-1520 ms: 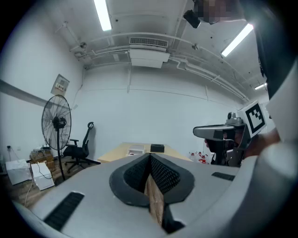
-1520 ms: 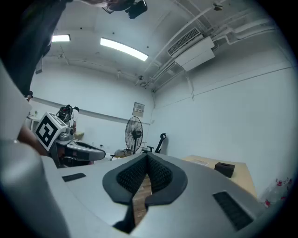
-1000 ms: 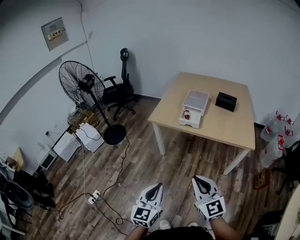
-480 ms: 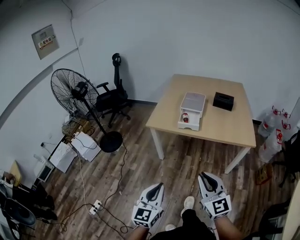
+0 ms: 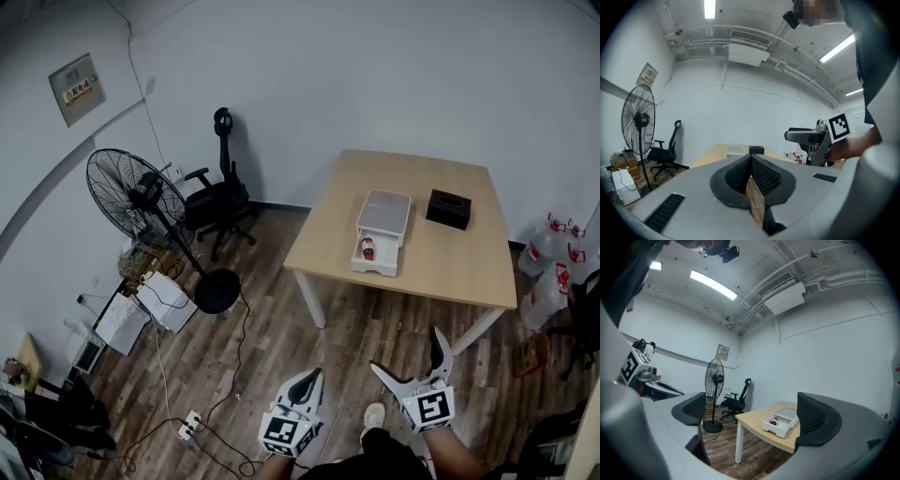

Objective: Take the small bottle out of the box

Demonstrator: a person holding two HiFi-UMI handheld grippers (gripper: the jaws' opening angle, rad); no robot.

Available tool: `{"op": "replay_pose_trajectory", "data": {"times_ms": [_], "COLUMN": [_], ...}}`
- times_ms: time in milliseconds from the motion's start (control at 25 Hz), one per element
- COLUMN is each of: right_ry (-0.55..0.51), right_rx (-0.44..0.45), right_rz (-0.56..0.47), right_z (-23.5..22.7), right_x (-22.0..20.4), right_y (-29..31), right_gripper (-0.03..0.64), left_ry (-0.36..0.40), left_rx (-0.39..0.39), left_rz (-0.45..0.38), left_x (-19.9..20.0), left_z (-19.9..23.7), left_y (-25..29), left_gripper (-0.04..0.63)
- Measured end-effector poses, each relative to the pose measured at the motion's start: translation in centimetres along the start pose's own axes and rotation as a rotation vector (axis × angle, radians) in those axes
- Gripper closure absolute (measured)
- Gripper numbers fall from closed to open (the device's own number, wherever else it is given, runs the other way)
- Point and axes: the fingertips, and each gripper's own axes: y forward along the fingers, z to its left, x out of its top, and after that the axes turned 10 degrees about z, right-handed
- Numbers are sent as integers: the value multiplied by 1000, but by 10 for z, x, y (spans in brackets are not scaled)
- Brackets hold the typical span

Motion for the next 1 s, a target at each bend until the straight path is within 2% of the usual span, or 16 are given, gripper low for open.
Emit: {"op": "replay_pose_trajectory", "data": {"times_ms": [160, 400, 600, 800, 1000], "right_ry": [19, 53, 79, 77, 94], "right_rx": [4, 36, 50, 64, 46], "right_rz": [1, 40, 72, 75, 77], "right_z": [-29, -79, -117, -145, -168], "right_x": [-4, -8, -21, -25, -25], "right_y": [31, 77, 113, 142, 167], "right_gripper": [29, 29, 29, 29, 29], "left_ry": [29, 19, 7, -45, -49], "left_rx": [7, 31, 60, 71, 69], "left_rz": [-35, -25, -9, -27, -29], "left_x": [17, 40, 51, 64, 73], "left_z": [13, 35, 51, 65, 73], "left_y": [34, 92, 135, 167, 189], "left_gripper": [581, 581, 581, 581, 581]}}
